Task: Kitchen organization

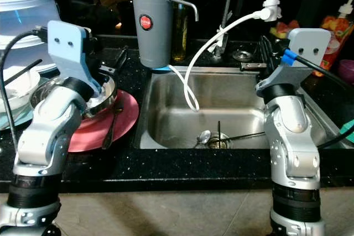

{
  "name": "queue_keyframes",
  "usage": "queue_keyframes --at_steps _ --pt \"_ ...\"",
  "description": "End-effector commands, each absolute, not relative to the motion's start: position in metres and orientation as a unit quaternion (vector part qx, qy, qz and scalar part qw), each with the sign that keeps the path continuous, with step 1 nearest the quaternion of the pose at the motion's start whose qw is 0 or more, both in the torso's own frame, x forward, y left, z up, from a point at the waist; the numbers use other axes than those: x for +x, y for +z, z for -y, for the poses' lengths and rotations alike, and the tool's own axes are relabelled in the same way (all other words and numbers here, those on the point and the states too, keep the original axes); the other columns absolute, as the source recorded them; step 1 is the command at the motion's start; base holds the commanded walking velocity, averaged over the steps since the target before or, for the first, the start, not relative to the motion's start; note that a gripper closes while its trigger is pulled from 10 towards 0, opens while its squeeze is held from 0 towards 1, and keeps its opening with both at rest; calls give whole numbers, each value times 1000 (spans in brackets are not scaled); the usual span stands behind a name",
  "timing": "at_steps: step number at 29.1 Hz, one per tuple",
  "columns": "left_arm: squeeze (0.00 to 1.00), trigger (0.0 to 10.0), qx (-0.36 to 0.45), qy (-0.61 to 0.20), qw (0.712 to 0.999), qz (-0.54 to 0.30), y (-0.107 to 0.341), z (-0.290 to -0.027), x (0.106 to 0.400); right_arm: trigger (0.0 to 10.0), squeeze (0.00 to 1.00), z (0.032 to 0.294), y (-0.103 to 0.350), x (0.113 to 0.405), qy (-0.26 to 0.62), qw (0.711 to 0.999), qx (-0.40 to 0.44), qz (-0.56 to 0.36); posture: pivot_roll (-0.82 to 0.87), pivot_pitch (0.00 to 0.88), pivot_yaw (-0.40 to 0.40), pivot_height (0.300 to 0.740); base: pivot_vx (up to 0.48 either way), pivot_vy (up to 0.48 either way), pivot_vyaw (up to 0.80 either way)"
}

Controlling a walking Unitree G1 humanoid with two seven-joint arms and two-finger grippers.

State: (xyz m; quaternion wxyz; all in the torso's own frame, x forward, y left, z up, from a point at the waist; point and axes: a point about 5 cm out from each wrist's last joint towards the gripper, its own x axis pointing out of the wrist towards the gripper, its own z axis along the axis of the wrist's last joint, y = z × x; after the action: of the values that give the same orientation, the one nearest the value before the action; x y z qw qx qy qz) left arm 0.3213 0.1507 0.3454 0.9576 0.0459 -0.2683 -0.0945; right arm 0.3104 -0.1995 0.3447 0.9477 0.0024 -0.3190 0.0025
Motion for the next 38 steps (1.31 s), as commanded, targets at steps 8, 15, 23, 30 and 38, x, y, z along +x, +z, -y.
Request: queue_keyframes --at_steps 8,15,23,30,38 --pt "0 10000 80 -113 965 222 343 -130 296 10000 0 198 336 313 12 953 -3 302 64 169 -63 740 0 0 0" --pt "0 10000 111 -149 962 201 337 -137 283 10000 0 194 332 317 22 956 -1 293 85 176 -73 740 0 0 0" --pt "0 10000 136 -188 970 75 336 -189 275 10000 0 195 330 320 23 957 -1 288 103 171 -70 740 0 0 0" --pt "0 10000 129 -256 956 55 332 -183 261 10000 0 191 329 322 30 957 -1 288 99 164 -76 740 0 0 0" --pt "0 10000 187 -259 948 2 328 -212 264 10000 0 188 331 324 36 956 -2 290 103 155 -79 740 0 0 0"
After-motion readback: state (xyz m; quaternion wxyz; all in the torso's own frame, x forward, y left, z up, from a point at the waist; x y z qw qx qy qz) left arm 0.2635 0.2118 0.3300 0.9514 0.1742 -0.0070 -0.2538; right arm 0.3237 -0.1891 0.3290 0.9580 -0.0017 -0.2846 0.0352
